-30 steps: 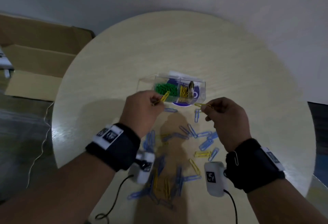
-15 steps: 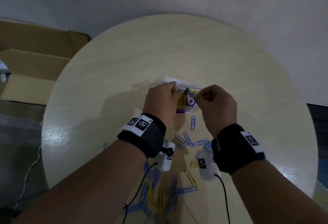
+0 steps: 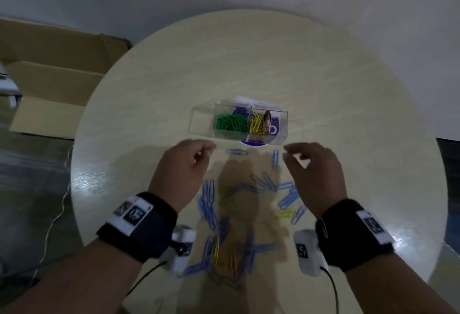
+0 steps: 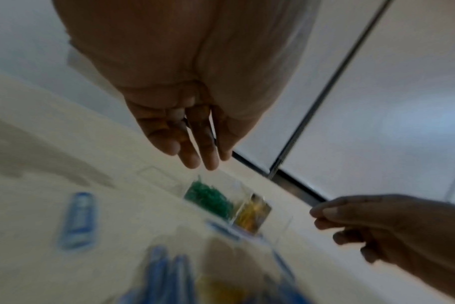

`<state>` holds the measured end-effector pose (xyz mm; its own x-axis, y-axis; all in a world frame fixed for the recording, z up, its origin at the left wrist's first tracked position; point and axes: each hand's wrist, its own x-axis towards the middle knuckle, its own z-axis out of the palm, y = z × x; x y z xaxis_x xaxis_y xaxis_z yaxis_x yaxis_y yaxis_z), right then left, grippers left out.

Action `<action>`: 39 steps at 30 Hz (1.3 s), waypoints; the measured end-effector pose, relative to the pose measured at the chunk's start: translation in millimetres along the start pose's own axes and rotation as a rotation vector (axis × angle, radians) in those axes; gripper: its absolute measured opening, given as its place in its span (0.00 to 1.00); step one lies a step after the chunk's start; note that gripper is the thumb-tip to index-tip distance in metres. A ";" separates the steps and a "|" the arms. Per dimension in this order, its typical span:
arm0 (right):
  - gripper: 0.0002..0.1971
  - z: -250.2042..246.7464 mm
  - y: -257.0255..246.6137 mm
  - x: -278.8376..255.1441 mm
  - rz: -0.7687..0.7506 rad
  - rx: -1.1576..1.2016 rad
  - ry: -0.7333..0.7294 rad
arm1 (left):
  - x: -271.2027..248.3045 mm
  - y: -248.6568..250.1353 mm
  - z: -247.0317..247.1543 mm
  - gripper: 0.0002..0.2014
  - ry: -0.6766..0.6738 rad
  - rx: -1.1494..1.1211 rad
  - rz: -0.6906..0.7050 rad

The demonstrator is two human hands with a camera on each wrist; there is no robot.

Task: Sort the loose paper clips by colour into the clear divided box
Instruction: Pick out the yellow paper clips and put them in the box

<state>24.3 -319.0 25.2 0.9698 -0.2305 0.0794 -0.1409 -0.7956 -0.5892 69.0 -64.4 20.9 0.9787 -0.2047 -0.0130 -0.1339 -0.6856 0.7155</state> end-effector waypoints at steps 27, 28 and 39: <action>0.08 -6.9 63.5 -83.2 -0.023 -0.075 -0.090 | -97.6 -39.7 20.0 0.09 -0.334 0.405 0.268; 0.08 -4.1 62.6 -84.8 -0.037 -0.077 -0.122 | -99.9 -40.9 19.2 0.10 -0.335 0.411 0.264; 0.15 -1.2 62.5 -82.2 -0.101 -0.206 -0.086 | -74.0 -32.2 10.2 0.09 -0.188 0.421 0.242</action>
<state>-64.5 -350.4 -17.2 0.9931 -0.1029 0.0558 -0.0717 -0.9116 -0.4048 -0.6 -34.3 -8.3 0.8725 -0.4874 -0.0348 -0.4415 -0.8169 0.3712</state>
